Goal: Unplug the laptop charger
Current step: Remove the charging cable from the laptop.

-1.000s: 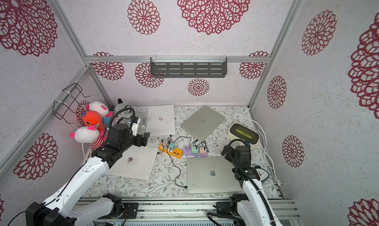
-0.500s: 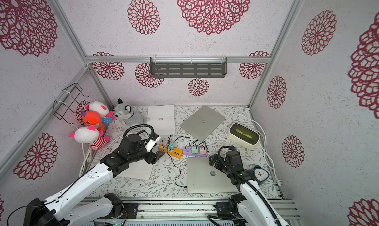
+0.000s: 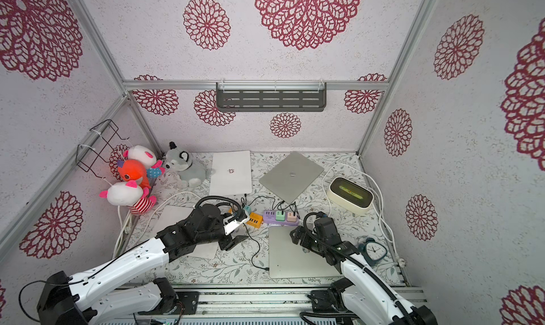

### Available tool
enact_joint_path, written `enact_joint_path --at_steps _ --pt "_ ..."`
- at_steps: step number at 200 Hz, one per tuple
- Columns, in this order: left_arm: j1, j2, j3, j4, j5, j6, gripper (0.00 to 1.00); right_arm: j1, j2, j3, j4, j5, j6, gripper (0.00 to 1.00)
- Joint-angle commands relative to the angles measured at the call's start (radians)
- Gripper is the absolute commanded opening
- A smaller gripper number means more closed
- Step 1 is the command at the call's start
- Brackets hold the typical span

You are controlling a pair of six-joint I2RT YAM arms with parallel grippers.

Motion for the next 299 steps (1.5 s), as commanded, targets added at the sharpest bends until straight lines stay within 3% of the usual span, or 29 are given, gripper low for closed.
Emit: enact_joint_path --at_steps 1,120,174,210,299 --pt "-0.049 0.033 -0.007 0.005 -0.055 0.064 0.64 0.023 0.006 0.01 0.019 -0.018 0.019 0.95" --pt "-0.169 0.215 0.058 -0.071 -0.063 0.135 0.52 0.072 0.026 -0.034 0.065 -0.084 0.038 0.76" --pt "-0.204 0.295 0.101 -0.09 -0.015 0.137 0.47 0.08 0.026 -0.047 0.089 -0.108 0.045 0.64" --pt "-0.229 0.345 0.141 -0.117 -0.001 0.137 0.38 0.082 0.028 -0.059 0.099 -0.139 0.057 0.57" --pt "-0.315 0.36 0.141 -0.09 -0.025 0.07 0.36 0.087 0.032 -0.087 0.147 -0.234 0.065 0.43"
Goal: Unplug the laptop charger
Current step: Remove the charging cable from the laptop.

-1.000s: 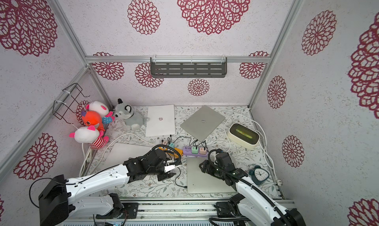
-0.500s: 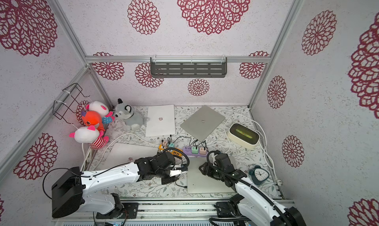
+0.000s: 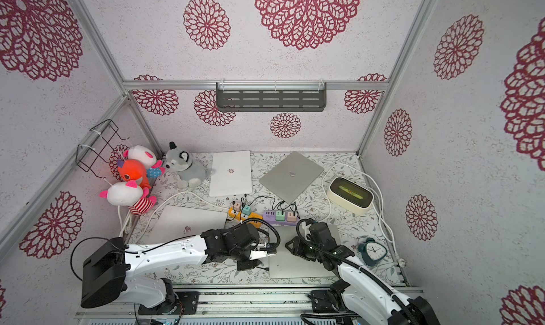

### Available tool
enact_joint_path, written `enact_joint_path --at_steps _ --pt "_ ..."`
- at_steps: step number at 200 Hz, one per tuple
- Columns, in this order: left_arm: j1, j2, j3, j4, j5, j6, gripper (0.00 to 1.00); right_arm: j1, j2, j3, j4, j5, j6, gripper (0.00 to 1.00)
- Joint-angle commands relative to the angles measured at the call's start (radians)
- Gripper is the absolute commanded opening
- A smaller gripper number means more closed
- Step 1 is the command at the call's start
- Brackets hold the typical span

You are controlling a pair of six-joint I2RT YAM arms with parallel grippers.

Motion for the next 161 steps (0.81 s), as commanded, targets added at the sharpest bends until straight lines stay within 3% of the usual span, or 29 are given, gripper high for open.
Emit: enact_joint_path --at_steps 1,161 --pt "-0.028 0.013 0.016 0.012 -0.004 -0.017 0.36 0.008 0.005 -0.003 0.028 -0.045 0.009 0.43" --pt "-0.08 0.073 -0.039 0.11 -0.032 -0.046 0.33 0.008 -0.006 -0.02 0.029 -0.138 0.02 0.32"
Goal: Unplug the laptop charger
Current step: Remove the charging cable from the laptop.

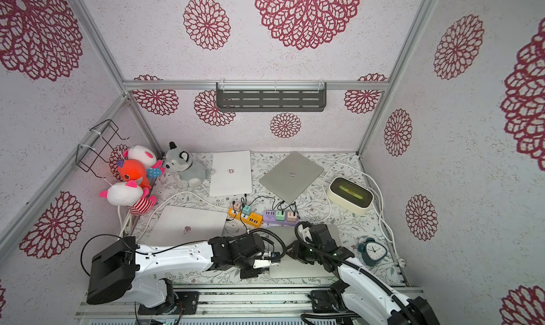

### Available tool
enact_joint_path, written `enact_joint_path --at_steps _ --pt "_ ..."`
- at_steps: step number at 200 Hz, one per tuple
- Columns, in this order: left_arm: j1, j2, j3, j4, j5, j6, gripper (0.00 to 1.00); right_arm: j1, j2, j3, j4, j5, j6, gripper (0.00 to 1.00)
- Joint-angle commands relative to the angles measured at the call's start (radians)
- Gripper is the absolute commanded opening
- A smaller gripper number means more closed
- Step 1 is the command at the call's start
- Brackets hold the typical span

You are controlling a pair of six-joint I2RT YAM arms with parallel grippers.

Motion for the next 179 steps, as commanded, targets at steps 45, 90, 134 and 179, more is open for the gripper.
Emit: enact_joint_path --at_steps 45,90,134,179 --pt "-0.01 0.063 -0.001 0.054 0.006 0.027 0.33 0.005 0.039 0.007 0.04 -0.044 0.003 0.32" --pt "-0.009 0.063 -0.022 0.061 0.017 0.037 0.32 0.005 0.078 0.019 0.032 -0.07 -0.03 0.31" --pt "-0.006 0.068 -0.029 0.062 0.029 0.041 0.33 0.005 0.098 0.02 0.04 -0.072 -0.032 0.31" --pt "-0.005 0.092 -0.024 0.051 0.03 0.07 0.33 0.005 0.112 0.019 0.046 -0.073 -0.044 0.31"
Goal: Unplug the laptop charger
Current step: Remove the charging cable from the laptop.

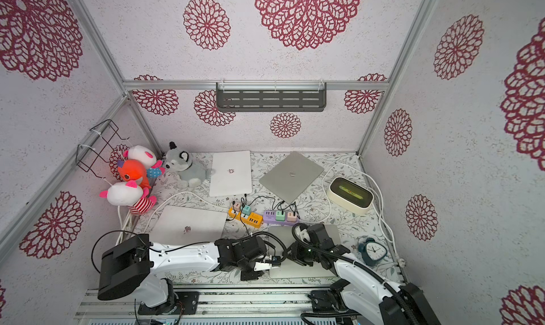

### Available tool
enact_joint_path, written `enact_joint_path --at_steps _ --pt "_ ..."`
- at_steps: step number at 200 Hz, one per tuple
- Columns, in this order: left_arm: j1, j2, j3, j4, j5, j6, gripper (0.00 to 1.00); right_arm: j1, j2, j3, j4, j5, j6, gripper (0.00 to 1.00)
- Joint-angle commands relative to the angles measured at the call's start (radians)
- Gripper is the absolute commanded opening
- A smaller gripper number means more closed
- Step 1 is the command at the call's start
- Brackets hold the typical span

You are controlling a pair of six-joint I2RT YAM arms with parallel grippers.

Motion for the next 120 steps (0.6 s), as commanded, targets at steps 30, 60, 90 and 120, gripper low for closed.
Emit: enact_joint_path --at_steps 30,60,90,120 --pt "-0.001 -0.011 -0.058 0.105 0.004 0.038 0.33 0.005 -0.022 -0.007 0.018 -0.026 -0.008 0.31" --pt "0.01 -0.042 -0.084 0.152 0.002 0.024 0.33 0.005 -0.104 -0.042 0.003 -0.006 0.019 0.31" --pt "0.016 -0.023 -0.065 0.157 0.011 0.027 0.34 0.005 -0.105 -0.037 -0.015 -0.016 0.01 0.31" --pt "0.021 0.007 -0.037 0.165 0.024 0.027 0.34 0.005 -0.074 -0.025 -0.02 -0.023 -0.009 0.31"
